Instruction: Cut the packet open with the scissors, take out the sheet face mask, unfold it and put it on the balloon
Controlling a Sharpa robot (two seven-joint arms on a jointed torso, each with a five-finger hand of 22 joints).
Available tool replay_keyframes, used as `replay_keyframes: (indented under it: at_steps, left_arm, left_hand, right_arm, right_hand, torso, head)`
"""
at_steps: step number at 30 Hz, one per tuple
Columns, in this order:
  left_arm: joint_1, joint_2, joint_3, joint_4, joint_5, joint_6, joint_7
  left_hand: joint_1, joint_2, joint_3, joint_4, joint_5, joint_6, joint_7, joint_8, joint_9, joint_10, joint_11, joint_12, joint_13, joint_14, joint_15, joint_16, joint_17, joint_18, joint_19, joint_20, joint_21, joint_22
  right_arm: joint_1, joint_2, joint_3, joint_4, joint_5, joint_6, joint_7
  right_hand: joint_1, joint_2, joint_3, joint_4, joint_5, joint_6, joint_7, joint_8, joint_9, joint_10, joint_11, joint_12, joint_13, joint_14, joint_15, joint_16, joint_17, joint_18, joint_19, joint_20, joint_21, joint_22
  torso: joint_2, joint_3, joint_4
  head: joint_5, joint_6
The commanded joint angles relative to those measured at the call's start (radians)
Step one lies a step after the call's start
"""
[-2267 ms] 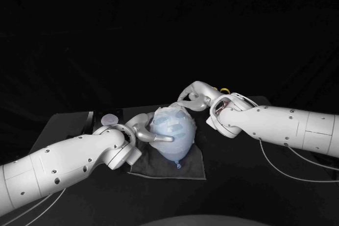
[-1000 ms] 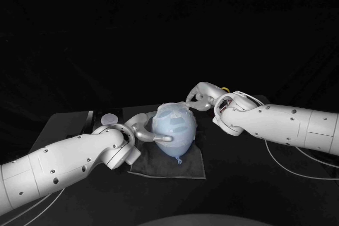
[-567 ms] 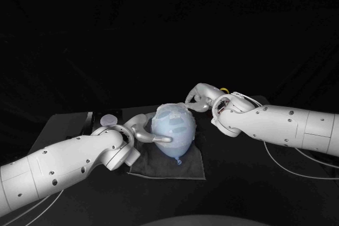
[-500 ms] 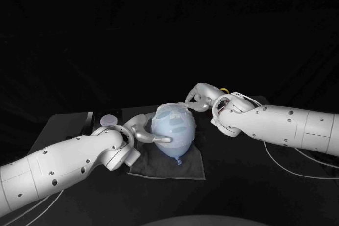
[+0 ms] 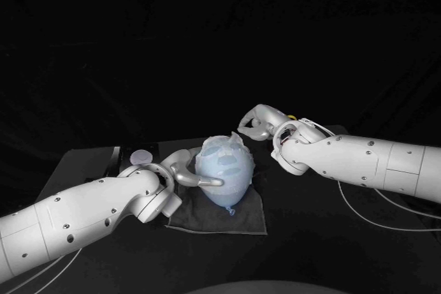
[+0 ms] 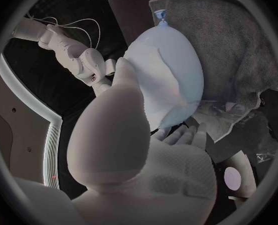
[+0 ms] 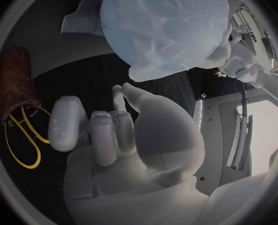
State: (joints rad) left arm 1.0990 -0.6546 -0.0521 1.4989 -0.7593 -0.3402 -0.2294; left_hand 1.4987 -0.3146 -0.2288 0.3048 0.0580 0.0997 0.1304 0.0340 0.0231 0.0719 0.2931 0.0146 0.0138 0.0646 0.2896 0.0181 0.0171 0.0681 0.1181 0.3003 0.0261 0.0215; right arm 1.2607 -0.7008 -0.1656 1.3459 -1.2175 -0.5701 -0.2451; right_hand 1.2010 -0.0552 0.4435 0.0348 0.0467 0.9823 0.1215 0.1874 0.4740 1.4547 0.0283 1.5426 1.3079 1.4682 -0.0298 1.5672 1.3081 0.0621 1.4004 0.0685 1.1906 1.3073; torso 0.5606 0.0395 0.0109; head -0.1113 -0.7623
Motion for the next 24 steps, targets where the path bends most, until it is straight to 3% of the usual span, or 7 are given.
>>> replay_keyframes:
  at_steps: [1, 3, 4, 9, 12, 17, 24]
  left_arm:
    - [0.001, 0.002, 0.0, 0.004, -0.002, 0.018, 0.002]
    - [0.001, 0.001, 0.0, 0.004, -0.002, 0.018, 0.002]
    - [0.001, 0.001, 0.0, 0.004, -0.002, 0.017, 0.002]
    - [0.0, -0.002, 0.0, 0.002, -0.002, 0.014, 0.003]
    - [0.0, -0.003, -0.001, 0.003, -0.002, 0.012, 0.005]
    - [0.0, -0.006, -0.001, 0.003, 0.004, 0.0, 0.019]
    - [-0.002, -0.028, -0.001, 0.005, 0.063, -0.025, 0.104]
  left_hand:
    - [0.008, -0.001, -0.001, -0.001, -0.003, -0.004, 0.174, -0.003, 0.001, -0.006, -0.001, -0.002, -0.001, -0.005, 0.0, -0.005, -0.001, -0.01, -0.005, -0.003, -0.006, -0.001]
    - [0.008, -0.001, -0.001, -0.001, -0.003, -0.004, 0.174, -0.003, 0.001, -0.006, -0.001, -0.002, -0.001, -0.005, 0.0, -0.005, -0.001, -0.009, -0.005, -0.003, -0.006, -0.001]
    - [0.008, -0.001, -0.001, -0.001, -0.003, -0.004, 0.174, -0.003, 0.001, -0.006, -0.001, -0.002, -0.001, -0.005, 0.0, -0.005, -0.001, -0.009, -0.005, -0.003, -0.006, -0.001]
    - [0.008, -0.001, -0.001, -0.001, -0.003, -0.004, 0.174, -0.003, 0.001, -0.006, -0.001, -0.002, -0.001, -0.005, 0.0, -0.005, -0.001, -0.009, -0.005, -0.003, -0.006, -0.001]
    - [0.008, -0.001, -0.001, -0.001, -0.003, -0.004, 0.174, -0.003, 0.001, -0.006, -0.001, -0.002, -0.001, -0.005, 0.0, -0.005, -0.001, -0.009, -0.005, -0.003, -0.006, -0.001]
    - [0.009, -0.001, 0.0, -0.001, -0.003, -0.003, 0.174, -0.002, 0.001, -0.005, -0.001, -0.002, -0.001, -0.004, 0.0, -0.004, -0.001, -0.009, -0.004, -0.003, -0.006, -0.001]
    - [0.011, -0.001, 0.0, -0.002, -0.003, 0.009, 0.173, 0.002, 0.005, -0.001, -0.003, -0.001, 0.0, 0.004, -0.001, -0.002, 0.001, -0.008, 0.007, -0.003, -0.003, 0.001]
  right_arm:
    - [0.001, 0.002, 0.0, -0.012, 0.023, 0.036, -0.015]
    - [0.001, 0.001, 0.0, -0.017, 0.03, 0.05, -0.018]
    - [0.002, 0.001, 0.0, -0.018, 0.033, 0.054, -0.019]
    - [0.002, -0.005, 0.0, -0.019, 0.05, 0.069, -0.02]
    - [0.002, -0.011, 0.0, -0.016, 0.066, 0.076, -0.021]
    - [0.001, -0.036, -0.001, 0.011, 0.119, 0.023, 0.014]
    - [0.0, -0.104, -0.001, 0.086, 0.306, -0.074, 0.188]
  right_hand:
    - [-0.01, -0.037, -0.033, 0.017, 0.002, -0.036, 0.025, -0.023, -0.008, 0.063, 0.029, -0.092, 0.212, 0.095, 0.019, -0.005, 0.237, 0.033, -0.055, 0.016, -0.107, 0.014]
    - [-0.018, -0.059, -0.061, 0.029, 0.003, -0.078, 0.035, -0.047, -0.015, -0.006, 0.043, -0.227, 0.153, 0.071, 0.03, -0.033, 0.165, 0.053, -0.112, 0.026, -0.222, -0.044]
    - [-0.017, -0.062, -0.072, 0.037, 0.002, -0.1, 0.042, -0.059, -0.017, -0.055, 0.046, -0.319, 0.111, 0.048, 0.037, -0.059, 0.105, 0.07, -0.162, 0.032, -0.32, -0.094]
    - [0.011, -0.072, -0.119, 0.07, 0.002, -0.169, 0.061, -0.095, -0.025, -0.178, 0.065, -0.54, -0.017, -0.016, 0.052, -0.135, -0.032, 0.107, -0.265, 0.054, -0.556, -0.222]
    - [0.051, -0.079, -0.147, 0.098, 0.002, -0.194, 0.07, -0.101, -0.023, -0.37, 0.074, -0.896, -0.257, -0.164, 0.059, -0.326, -0.313, 0.119, -0.334, 0.067, -0.707, -0.317]
    - [0.115, -0.067, -0.151, 0.117, 0.002, -0.15, 0.057, -0.072, -0.009, -0.368, 0.065, -0.971, -0.378, -0.221, 0.052, -0.454, -0.457, 0.121, -0.326, 0.063, -0.771, -0.375]
    - [0.171, -0.042, -0.101, 0.148, 0.005, -0.063, 0.044, -0.047, -0.01, -0.354, 0.043, -1.126, -0.575, -0.246, 0.038, -0.63, -0.621, 0.121, -0.305, 0.05, -0.835, -0.439]
  torso:
    - [-0.001, 0.0, -0.0001]
    - [-0.001, 0.0002, 0.0004]
    - [-0.001, 0.0004, 0.0003]
    - [-0.002, 0.0009, -0.0006]
    - [-0.002, 0.0, -0.0002]
    - [-0.001, 0.0001, 0.0]
    - [0.0, -0.0016, -0.0017]
  head:
    - [-0.002, 0.0]
    - [-0.002, 0.001]
    - [-0.002, 0.001]
    - [-0.003, 0.001]
    - [-0.005, 0.002]
    - [-0.008, 0.007]
    - [-0.013, 0.012]
